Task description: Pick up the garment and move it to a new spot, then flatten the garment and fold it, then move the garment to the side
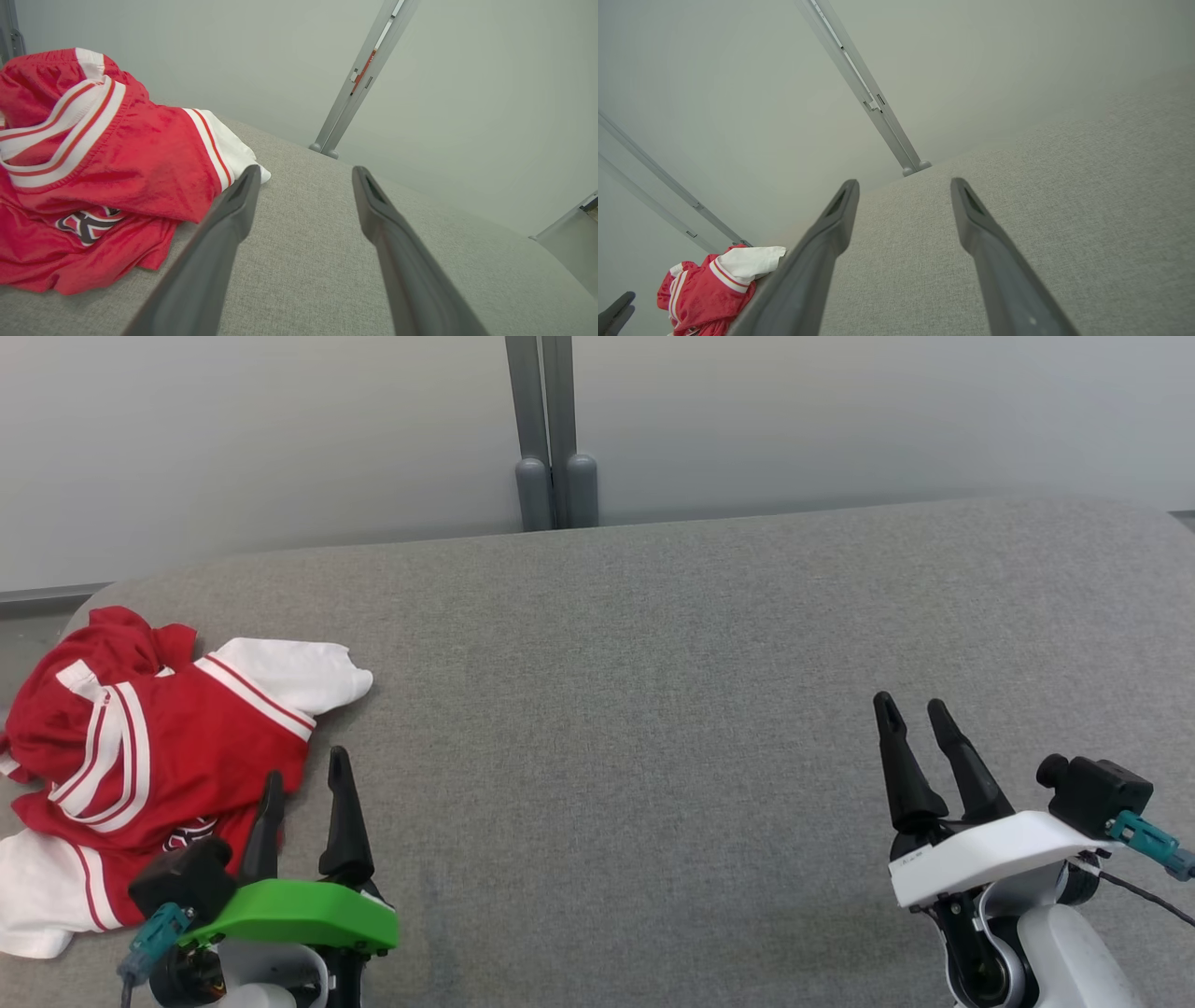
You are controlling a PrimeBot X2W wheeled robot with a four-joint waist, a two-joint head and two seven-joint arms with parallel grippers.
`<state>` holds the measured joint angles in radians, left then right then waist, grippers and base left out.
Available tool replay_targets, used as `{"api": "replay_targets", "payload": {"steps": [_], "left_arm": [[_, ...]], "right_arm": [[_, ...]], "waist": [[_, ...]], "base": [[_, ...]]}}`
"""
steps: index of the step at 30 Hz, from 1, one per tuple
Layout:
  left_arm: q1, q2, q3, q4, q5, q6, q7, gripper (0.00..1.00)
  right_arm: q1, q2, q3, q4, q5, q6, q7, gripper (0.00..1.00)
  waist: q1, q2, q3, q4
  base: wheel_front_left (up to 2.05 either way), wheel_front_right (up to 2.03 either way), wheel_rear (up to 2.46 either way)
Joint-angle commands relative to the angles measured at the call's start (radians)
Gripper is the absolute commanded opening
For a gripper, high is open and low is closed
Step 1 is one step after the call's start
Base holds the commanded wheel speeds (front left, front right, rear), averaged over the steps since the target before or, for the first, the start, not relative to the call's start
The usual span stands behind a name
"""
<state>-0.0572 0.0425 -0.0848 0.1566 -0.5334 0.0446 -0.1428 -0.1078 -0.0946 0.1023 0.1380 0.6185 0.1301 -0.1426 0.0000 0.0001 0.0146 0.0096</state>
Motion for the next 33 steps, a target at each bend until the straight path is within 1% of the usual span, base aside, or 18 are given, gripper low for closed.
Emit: {"api": "replay_targets", "payload": {"steps": [1,20,33], "left_arm": [[-0.020,0.008,-0.002,-0.015,0.037,0.006,-0.010,1.00],[-0.022,0.010,-0.035,-0.033,0.218,0.020,-0.057,1.00],[-0.025,0.010,-0.052,-0.035,0.322,0.032,-0.082,1.00]], "right_arm": [[-0.022,-0.003,0.004,-0.015,-0.027,0.001,-0.010,1.00],[-0.031,-0.014,0.033,-0.020,-0.188,0.001,-0.056,1.00],[-0.040,-0.019,0.052,-0.026,-0.282,0.001,-0.084,1.00]], "waist": [[0.0000,-0.0001,0.002,0.000],[0.0000,-0.0001,0.006,0.005],[0.0000,-0.0001,0.014,0.006]], "base": [[0.00,0.00,0.00],[0.00,0.00,0.00],[0.00,0.00,0.00]]}}
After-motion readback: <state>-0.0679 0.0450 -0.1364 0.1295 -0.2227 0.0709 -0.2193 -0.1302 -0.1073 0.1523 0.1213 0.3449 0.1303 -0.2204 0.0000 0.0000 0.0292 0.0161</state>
